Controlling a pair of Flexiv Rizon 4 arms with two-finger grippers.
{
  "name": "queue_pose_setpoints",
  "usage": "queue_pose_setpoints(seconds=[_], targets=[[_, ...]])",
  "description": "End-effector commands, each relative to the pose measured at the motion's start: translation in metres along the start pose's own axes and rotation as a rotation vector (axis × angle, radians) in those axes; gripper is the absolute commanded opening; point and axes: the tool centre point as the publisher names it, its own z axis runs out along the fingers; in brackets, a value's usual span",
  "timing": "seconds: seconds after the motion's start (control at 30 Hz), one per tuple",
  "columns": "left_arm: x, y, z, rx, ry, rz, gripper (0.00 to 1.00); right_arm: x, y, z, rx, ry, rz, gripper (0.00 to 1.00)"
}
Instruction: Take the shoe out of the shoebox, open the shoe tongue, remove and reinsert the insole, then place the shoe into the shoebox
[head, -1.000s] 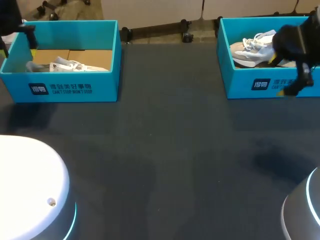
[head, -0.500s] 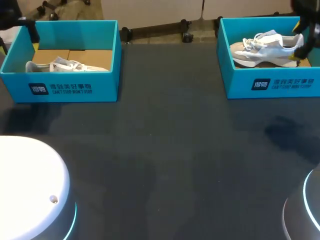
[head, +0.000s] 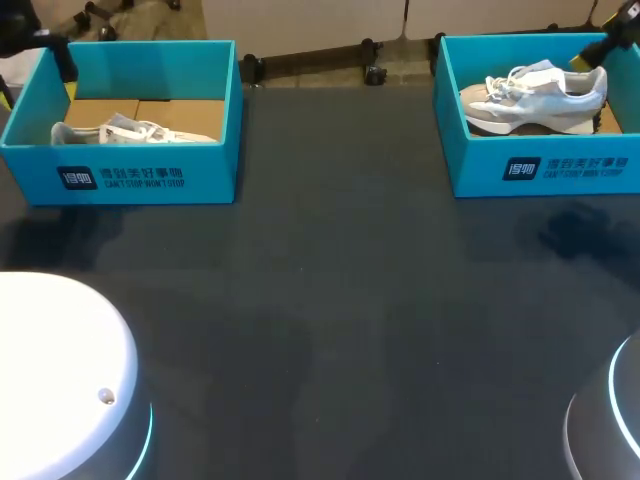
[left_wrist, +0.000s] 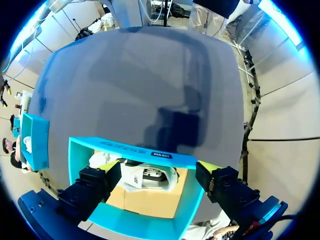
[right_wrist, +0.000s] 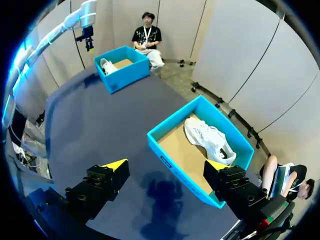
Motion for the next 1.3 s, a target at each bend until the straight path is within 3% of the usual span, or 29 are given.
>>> queue_pose_setpoints(seconds=[0.03,0.33,0.53,0.77,1.13,1.3], targets=[[0.001,-0.001,0.0,-0.003,0.001,0.0,1.0,0.002,-0.001,0.0,-0.002,-0.003,-0.001,1.0],[0.001,-0.001,0.0,-0.003,0.001,0.0,1.0,0.002,-0.001,0.0,-0.002,-0.003,-0.001,1.0],[0.001,-0.001,0.0,-0.003,0.001,0.0,1.0,-0.038,-0.004,0.029,0.081,-0.123,0.33,1.0],[0.001,-0.001,0.0,-0.003,0.001,0.0,1.0,-0.08,-0.007,0.05,0.107,-0.223,0.631,1.0],[0.001,-0.001,0.0,-0.003,0.001,0.0,1.0,-0.119,-0.017,0.083,0.082,-0.322,0.976,1.0],[0.001,-0.001,0.0,-0.003,0.001,0.0,1.0,-0.122,-0.019,0.086,0.071,-0.316,1.007,1.0]])
